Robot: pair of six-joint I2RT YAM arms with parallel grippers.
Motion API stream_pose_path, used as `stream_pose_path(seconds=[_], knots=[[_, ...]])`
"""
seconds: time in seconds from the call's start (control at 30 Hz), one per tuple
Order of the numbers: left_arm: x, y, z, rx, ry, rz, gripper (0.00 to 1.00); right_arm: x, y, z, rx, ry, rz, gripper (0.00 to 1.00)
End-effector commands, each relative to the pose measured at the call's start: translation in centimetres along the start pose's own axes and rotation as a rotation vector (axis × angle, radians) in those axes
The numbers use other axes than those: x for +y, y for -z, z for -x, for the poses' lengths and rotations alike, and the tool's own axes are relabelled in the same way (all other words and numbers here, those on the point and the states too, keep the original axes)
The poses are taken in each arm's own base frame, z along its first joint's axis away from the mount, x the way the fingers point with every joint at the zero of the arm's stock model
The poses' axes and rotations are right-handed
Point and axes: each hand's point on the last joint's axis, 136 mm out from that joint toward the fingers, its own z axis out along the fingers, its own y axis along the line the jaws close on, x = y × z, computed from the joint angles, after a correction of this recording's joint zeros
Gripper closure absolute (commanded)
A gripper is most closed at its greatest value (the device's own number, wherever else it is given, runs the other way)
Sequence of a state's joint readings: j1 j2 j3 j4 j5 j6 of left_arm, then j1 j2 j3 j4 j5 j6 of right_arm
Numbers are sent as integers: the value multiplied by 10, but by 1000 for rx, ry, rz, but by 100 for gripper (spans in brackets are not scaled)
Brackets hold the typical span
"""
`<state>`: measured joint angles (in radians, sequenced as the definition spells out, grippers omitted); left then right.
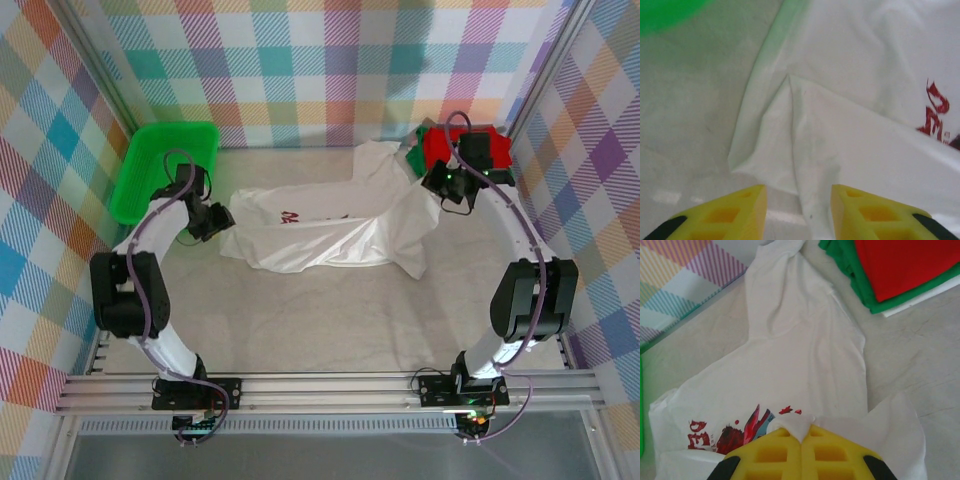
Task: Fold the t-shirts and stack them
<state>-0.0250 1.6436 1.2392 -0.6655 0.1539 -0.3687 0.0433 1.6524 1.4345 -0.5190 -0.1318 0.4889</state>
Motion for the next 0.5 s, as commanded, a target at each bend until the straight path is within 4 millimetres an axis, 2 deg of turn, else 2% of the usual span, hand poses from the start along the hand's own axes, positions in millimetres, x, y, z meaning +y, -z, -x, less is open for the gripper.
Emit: stream_pose_path(seconds=[0.0, 0.1, 0.2, 0.33, 0.47], knots=[[-21, -15, -29, 53, -36, -54, 64, -9, -15, 1, 14, -10, -14, 100], [-29, -39, -63, 140, -59, -42, 65, -11, -22, -2, 30, -21, -9, 100], [-38, -60, -84, 164, -59, -71, 64, -12, -24, -6, 39, -28, -5, 100], [-37, -84, -93, 205, -62, -44, 63, -11, -26, -10, 50, -37, 11, 100], [-33, -86, -91, 197, -57, -17, 64, -10, -25, -11, 55, -37, 14, 100]])
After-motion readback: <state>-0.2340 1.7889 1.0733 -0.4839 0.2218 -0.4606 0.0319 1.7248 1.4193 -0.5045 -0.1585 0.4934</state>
